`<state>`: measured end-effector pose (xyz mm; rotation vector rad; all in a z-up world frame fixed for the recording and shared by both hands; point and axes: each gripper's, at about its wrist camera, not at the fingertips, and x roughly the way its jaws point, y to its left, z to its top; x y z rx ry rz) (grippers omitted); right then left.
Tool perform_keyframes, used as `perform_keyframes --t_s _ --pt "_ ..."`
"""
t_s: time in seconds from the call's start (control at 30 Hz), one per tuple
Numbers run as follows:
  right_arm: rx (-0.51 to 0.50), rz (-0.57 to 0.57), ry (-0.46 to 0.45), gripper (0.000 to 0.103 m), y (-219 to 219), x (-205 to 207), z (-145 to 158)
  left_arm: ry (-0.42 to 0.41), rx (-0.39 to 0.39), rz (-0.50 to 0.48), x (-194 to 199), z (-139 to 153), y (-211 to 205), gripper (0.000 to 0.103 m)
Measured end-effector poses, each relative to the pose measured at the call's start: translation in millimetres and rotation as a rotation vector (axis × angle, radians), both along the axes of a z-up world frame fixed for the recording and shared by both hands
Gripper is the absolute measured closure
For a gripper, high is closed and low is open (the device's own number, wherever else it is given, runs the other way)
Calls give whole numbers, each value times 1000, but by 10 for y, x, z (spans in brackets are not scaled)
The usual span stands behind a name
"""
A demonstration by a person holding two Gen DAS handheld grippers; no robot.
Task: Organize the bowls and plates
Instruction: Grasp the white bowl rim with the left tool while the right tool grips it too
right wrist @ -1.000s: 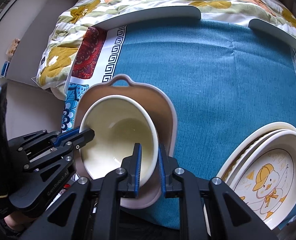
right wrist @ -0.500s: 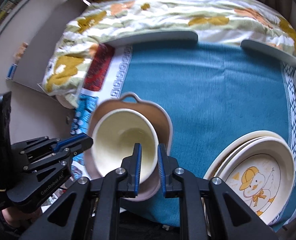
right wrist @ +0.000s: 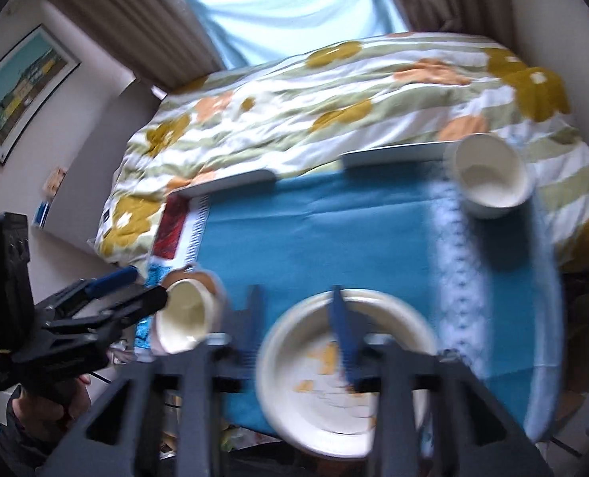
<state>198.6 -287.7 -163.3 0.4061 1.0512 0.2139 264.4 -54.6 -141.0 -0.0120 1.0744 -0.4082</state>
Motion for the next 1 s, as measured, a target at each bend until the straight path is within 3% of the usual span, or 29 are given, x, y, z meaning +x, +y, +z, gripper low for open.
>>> perform_keyframes --t_s 0.03,0.1,0.3,0.4,0.5,0.6,0.67,0.73,0.83,1.0 --pt "0 0 0 18 0 0 0 -3 -8 -5 32 25 -172 16" --pt "5 -23 -5 11 -250 -37 -5 1 -25 -22 120 50 -512 16" --pt "-50 -66 7 11 -904 89 -127 16 -52 -122 568 -8 -1486 14" --pt "8 -177 14 11 -1242 161 -244 42 -57 -183 889 -111 -1898 14" --pt "24 -265 96 11 -1433 362 -561 56 -24 -234 1207 -324 -2205 14" --pt "142 -374 135 11 -1620 477 -882 120 -10 -283 1539 -674 -2476 14" --pt "184 -437 144 15 -1687 509 -986 155 7 -315 1687 -884 -2636 19" --pt "206 -486 161 32 -1755 582 -1103 175 25 -348 1772 -1067 -2755 33" --pt "240 -527 178 47 -1815 701 -1236 210 44 -386 1907 -1315 -2908 51" --pt "246 -580 188 62 -1880 818 -1313 221 57 -429 2017 -1456 -3020 62"
